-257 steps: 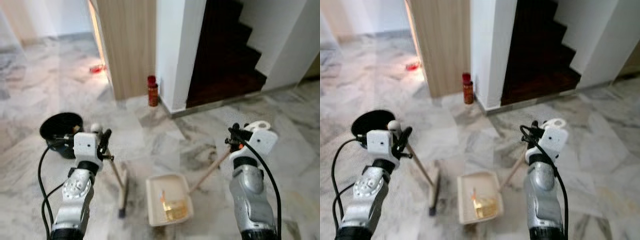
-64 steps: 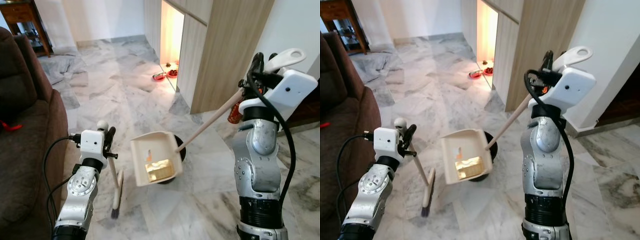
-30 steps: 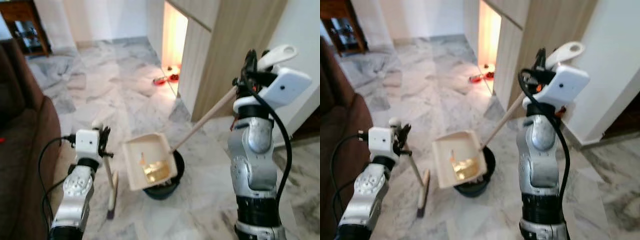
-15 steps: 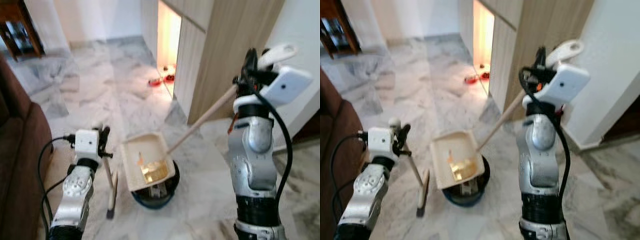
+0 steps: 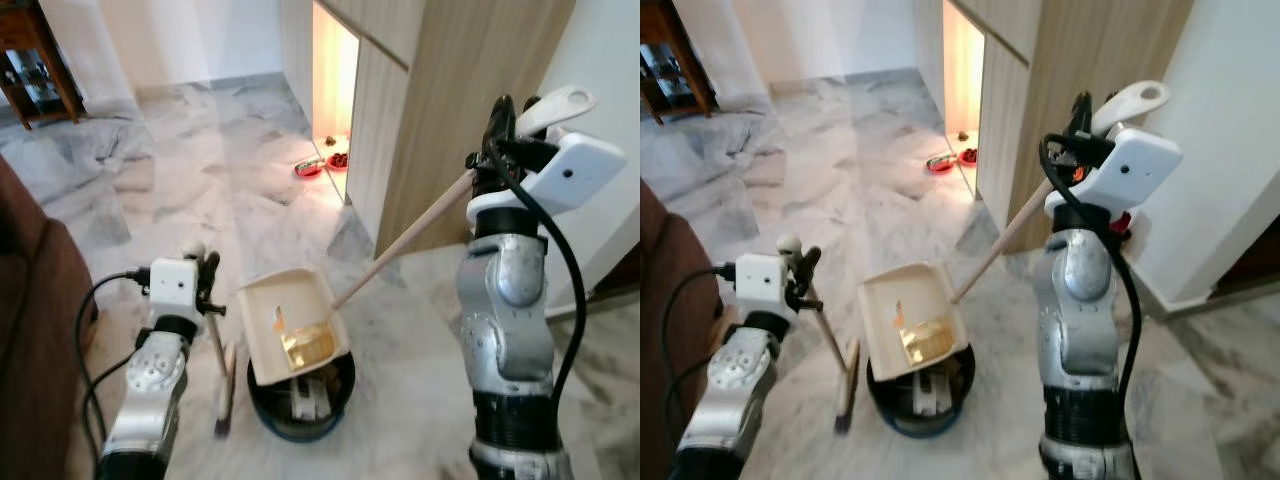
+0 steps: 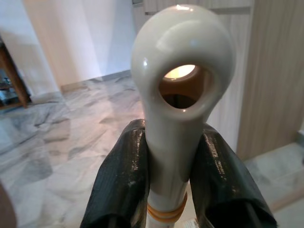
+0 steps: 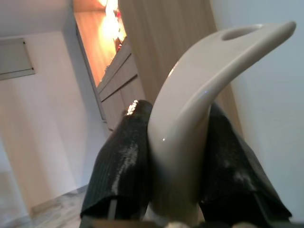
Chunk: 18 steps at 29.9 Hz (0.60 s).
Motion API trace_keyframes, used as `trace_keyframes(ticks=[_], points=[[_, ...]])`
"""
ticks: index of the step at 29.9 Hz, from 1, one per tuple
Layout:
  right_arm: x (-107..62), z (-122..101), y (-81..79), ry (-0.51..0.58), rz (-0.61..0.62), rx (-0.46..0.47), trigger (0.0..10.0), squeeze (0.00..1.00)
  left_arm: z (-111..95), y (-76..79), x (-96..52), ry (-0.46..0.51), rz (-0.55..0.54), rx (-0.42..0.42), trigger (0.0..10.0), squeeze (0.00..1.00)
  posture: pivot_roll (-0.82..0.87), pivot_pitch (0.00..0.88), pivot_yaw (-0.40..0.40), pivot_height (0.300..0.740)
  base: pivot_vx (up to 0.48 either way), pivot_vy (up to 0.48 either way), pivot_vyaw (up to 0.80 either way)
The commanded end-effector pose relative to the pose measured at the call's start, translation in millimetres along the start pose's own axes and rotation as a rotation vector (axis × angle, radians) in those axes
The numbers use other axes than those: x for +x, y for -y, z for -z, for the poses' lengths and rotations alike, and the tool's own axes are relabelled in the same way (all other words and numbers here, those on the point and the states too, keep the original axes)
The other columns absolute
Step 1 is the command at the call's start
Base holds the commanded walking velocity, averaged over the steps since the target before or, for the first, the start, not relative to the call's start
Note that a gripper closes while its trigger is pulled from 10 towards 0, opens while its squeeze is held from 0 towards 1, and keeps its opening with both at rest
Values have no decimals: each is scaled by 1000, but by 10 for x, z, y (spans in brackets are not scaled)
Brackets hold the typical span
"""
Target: Sweep floor
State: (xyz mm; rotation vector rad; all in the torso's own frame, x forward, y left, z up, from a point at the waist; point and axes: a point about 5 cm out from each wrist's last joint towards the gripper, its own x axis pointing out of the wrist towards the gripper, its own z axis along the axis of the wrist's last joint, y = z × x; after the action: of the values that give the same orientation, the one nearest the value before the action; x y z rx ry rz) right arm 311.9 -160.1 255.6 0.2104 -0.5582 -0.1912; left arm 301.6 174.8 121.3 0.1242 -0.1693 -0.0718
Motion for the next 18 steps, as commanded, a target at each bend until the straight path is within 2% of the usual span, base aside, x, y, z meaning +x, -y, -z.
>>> trace_keyframes(ticks=[1, 4, 5, 12, 15, 16, 18], points=[[33, -178, -114, 85, -35, 26, 10000, 0, -109, -61, 26, 57, -11, 16, 10000, 0, -56, 0, 1, 740, 0, 0, 0], [13, -192, -170, 98, -82, 24, 10000, 0, -106, -60, 25, 56, -9, 16, 10000, 0, -54, 0, -1, 740, 0, 0, 0], [-19, -222, -256, 122, -145, 20, 10000, 0, -105, -61, 26, 55, -8, 16, 10000, 0, -56, 0, 0, 740, 0, 0, 0], [-120, -250, -469, 137, -226, 65, 10000, 0, -109, -30, 35, 59, 3, 8, 10000, 0, -58, 0, 0, 740, 0, 0, 0], [-202, -262, -641, 154, -291, 59, 10000, 0, -108, -23, 35, 59, 6, 5, 10000, 0, -58, 0, 4, 740, 0, 0, 0], [-260, -276, -745, 169, -339, 45, 10000, 0, -109, -25, 32, 60, 7, 3, 10000, 0, -57, 0, 3, 740, 0, 0, 0], [-289, -283, -789, 176, -359, 43, 10000, 0, -110, -25, 31, 61, 7, 3, 10000, 0, -57, 0, 3, 740, 0, 0, 0]])
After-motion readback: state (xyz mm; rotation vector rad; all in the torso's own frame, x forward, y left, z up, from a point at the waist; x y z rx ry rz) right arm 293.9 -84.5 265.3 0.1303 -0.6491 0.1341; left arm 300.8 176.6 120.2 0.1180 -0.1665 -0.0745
